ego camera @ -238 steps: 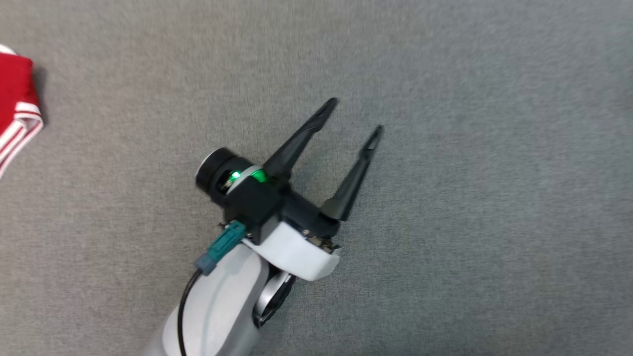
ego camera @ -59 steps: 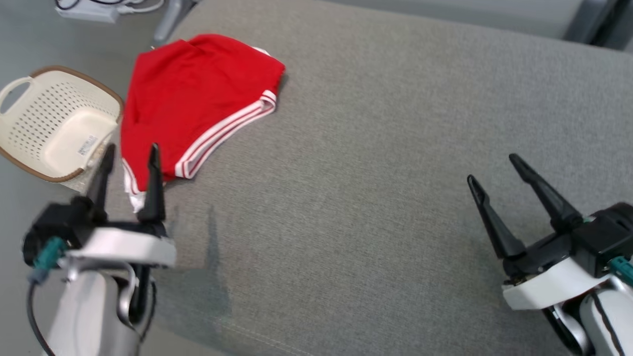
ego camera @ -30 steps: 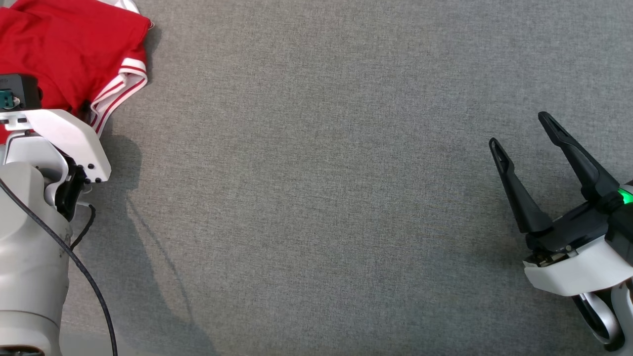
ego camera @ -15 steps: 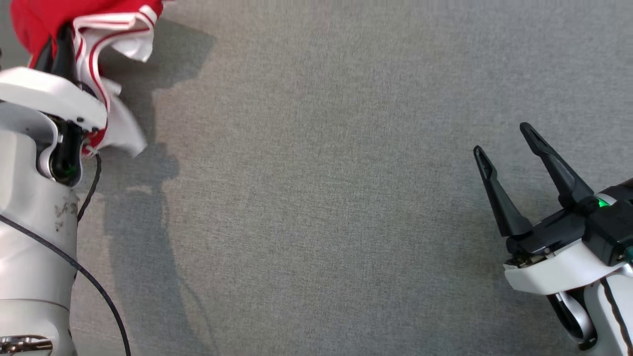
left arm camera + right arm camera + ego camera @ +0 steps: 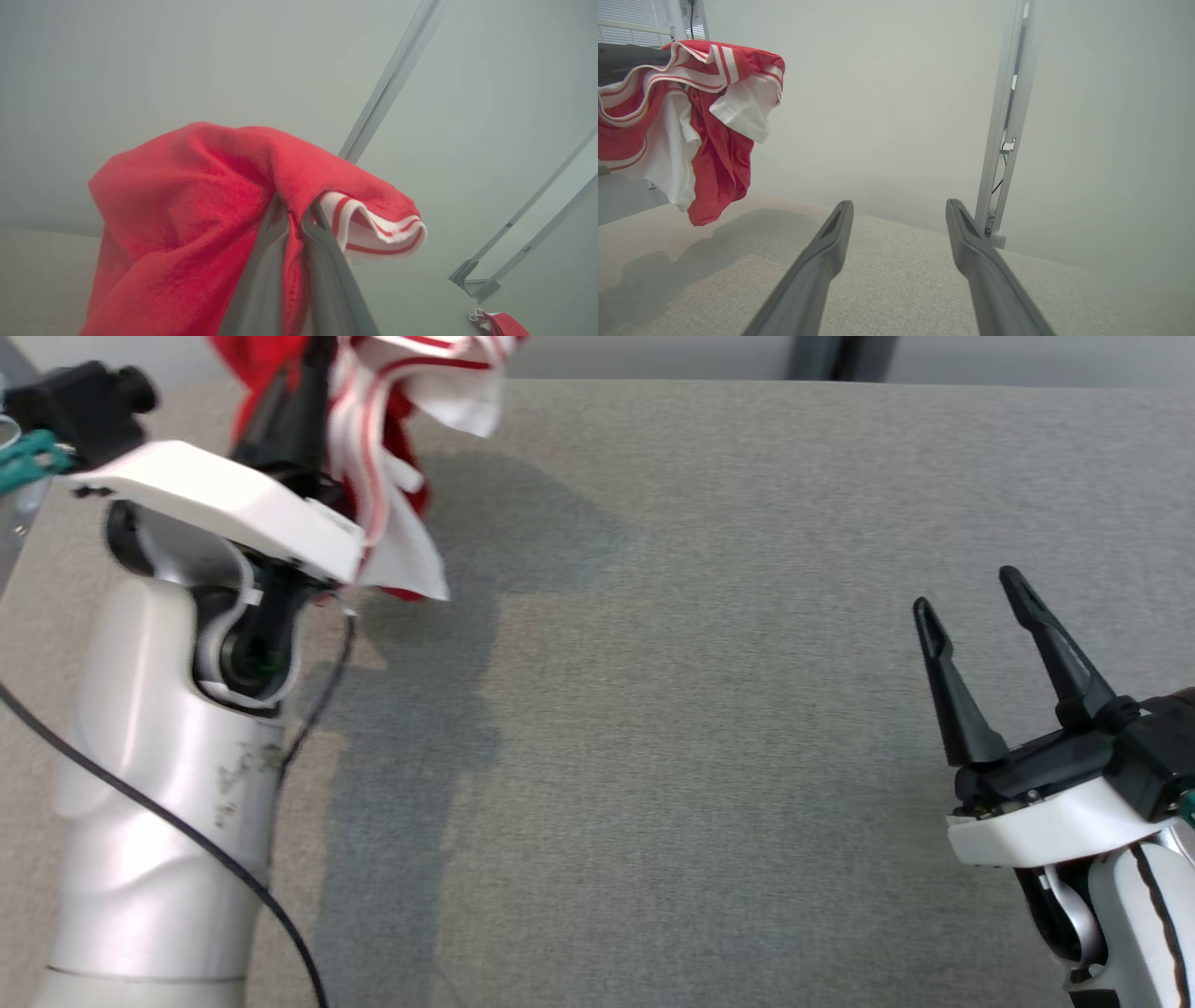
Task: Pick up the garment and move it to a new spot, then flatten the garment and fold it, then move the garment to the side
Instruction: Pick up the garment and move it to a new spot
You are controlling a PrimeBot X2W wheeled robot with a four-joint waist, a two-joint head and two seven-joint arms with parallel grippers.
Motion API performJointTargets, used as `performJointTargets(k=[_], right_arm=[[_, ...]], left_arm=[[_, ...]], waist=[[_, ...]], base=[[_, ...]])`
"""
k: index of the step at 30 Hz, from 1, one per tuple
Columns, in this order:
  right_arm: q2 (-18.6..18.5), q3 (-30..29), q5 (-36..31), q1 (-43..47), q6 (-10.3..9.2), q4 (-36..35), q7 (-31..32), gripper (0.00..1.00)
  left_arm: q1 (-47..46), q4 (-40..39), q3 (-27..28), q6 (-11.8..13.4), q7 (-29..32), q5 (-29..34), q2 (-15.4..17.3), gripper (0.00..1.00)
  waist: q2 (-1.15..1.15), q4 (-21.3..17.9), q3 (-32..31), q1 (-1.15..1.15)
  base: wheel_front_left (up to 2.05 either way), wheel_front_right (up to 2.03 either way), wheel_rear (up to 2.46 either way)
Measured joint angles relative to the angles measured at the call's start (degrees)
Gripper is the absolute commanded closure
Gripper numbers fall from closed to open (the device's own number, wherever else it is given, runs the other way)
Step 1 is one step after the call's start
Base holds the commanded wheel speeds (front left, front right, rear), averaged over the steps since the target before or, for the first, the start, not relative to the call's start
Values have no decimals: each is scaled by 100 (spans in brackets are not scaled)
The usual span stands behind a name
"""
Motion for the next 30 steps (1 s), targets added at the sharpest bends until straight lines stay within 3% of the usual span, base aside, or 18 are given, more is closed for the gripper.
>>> performJointTargets(k=[6,10,19,26,30], right_arm=[[154,-330,-1,-103,0,111,-45,0],[232,-505,-2,-164,0,112,-62,0],[353,-886,-3,-191,0,5,-69,0],[360,-947,-16,-182,0,-53,-69,0],[360,-850,-43,-184,0,-59,-69,0]], left_arm=[[476,-1122,-613,314,472,-372,-432,100],[684,-1577,-1176,597,505,-860,-488,100],[636,-2285,-2891,1459,-414,-2849,-502,100],[585,-1622,-3267,1801,-1054,-4111,-508,100],[648,-677,-3244,1891,-968,-4183,-382,100]], waist=[[0,-519,-87,0],[0,-857,-59,0],[0,-1440,126,0],[0,-1474,305,0],[0,-1361,328,0]], base=[[0,0,0],[0,0,0],[0,0,0],[0,0,0],[0,0,0]])
